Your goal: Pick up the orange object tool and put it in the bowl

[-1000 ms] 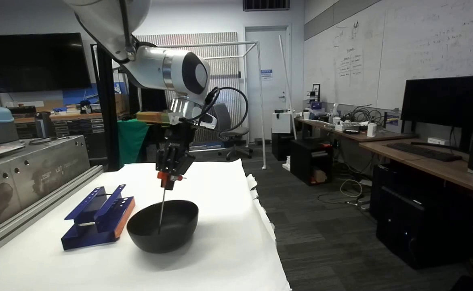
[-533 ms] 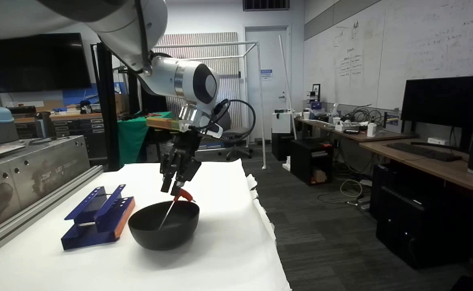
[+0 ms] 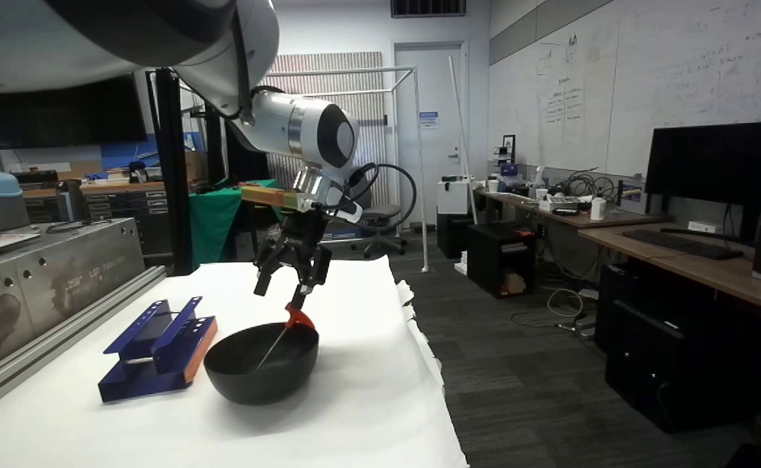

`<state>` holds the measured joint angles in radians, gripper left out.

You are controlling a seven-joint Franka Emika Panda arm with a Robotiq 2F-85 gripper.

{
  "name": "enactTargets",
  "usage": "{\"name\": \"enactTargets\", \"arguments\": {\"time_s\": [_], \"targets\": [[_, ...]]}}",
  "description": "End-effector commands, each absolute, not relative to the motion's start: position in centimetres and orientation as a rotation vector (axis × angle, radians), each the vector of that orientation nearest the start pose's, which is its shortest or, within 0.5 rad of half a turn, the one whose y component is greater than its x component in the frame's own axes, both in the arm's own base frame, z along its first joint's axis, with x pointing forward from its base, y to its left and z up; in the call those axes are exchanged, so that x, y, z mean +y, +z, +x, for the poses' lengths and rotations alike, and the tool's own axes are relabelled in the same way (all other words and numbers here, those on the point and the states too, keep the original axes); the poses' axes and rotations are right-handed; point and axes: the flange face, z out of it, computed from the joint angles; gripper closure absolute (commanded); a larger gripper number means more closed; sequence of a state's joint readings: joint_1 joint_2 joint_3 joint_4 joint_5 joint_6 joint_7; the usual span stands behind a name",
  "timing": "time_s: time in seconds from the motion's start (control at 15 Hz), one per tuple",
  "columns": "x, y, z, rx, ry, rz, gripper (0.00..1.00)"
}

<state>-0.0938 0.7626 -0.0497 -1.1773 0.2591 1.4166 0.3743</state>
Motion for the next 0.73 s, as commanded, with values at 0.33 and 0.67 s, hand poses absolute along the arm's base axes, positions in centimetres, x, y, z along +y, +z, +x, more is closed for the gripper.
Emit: {"name": "enactTargets", "arguments": {"time_s": [0.33,0.67], "targets": [[-6.0,35.5,69.9,0.491,0.481,-2.827,0.00],[-5.9,35.6,70.9,0.498,0.430,-2.837,0.00]]}}
